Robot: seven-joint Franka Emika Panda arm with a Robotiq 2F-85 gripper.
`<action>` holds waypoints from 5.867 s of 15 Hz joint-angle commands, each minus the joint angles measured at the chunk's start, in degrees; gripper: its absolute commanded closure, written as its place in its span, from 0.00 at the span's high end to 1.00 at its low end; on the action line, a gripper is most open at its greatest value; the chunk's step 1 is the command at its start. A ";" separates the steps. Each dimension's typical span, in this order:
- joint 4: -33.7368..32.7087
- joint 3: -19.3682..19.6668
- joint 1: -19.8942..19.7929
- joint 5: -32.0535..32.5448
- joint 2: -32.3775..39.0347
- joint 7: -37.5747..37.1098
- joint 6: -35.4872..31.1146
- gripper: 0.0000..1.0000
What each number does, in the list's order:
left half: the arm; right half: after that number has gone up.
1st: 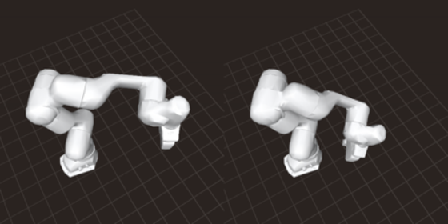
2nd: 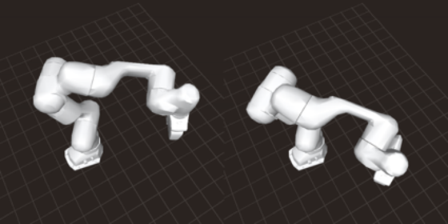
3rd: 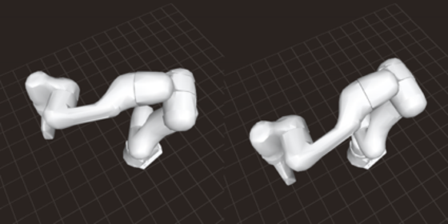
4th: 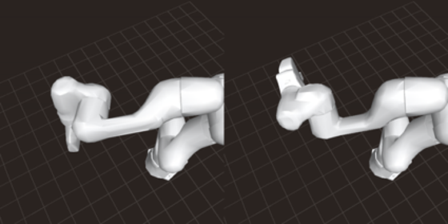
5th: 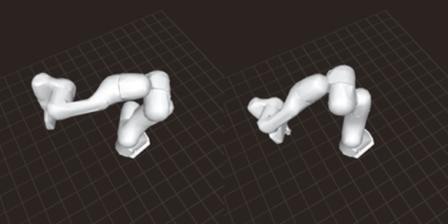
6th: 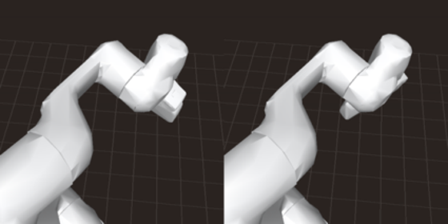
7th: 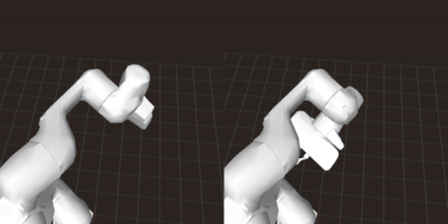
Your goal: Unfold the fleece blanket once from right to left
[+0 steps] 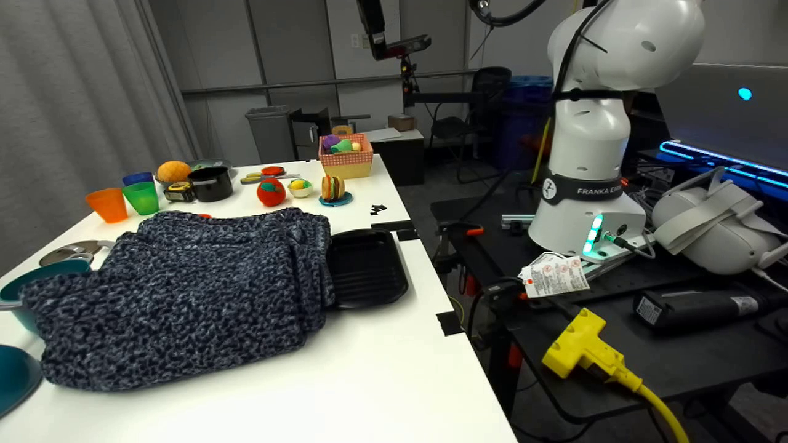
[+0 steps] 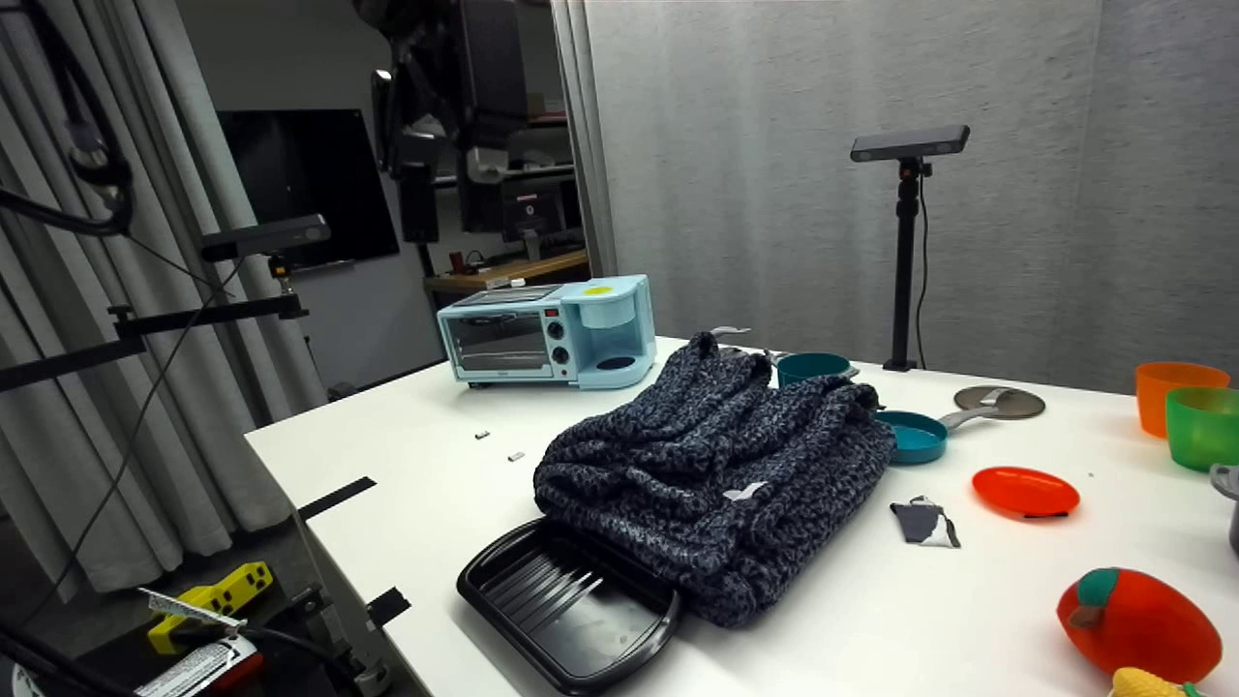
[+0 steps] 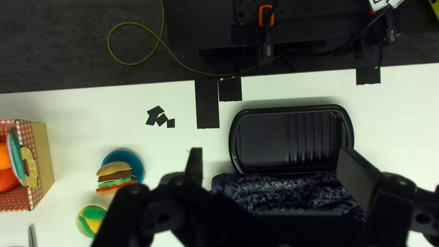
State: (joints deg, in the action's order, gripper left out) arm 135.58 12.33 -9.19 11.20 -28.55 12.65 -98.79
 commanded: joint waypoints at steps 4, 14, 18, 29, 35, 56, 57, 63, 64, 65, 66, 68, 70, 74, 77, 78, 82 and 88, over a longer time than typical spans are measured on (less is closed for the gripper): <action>0.31 -1.14 2.20 -2.06 7.69 -0.29 -9.05 1.00; 0.40 -4.34 3.93 -6.15 12.68 -0.64 -17.59 1.00; 0.29 -4.41 3.99 -6.26 13.02 -0.63 -18.01 1.00; -6.11 -6.74 5.92 -6.98 21.85 1.15 -22.74 1.00; -11.49 -8.95 7.93 -13.09 27.54 3.52 -25.93 1.00; -18.80 -11.35 5.82 -15.55 41.29 6.28 -35.72 1.00; -19.24 -11.56 5.76 -15.24 41.85 6.31 -35.96 1.00; -20.44 -11.24 6.13 -11.99 43.47 3.60 -40.04 1.00; -19.14 -11.55 6.05 -12.63 42.36 3.97 -38.55 1.00; -19.17 -11.56 6.04 -12.62 42.52 3.94 -39.08 1.00; -19.22 -11.56 6.03 -12.61 42.65 3.93 -39.34 1.00; -19.28 -11.57 6.03 -12.61 42.73 3.93 -39.37 1.00; -19.32 -11.57 6.03 -12.61 42.73 3.93 -39.37 1.00; -19.13 -11.40 6.26 -12.60 42.64 2.22 -39.02 1.00; -18.96 -11.39 6.28 -12.60 42.65 1.35 -39.36 1.00; -18.97 -11.36 6.31 -12.49 42.64 1.08 -39.31 1.00; -18.94 -11.17 6.48 -12.00 42.59 -0.41 -39.17 1.00; -18.90 -11.46 6.20 -12.64 42.75 0.34 -39.07 1.00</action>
State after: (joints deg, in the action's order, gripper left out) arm 116.75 1.29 -2.59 -1.61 14.21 13.14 -137.97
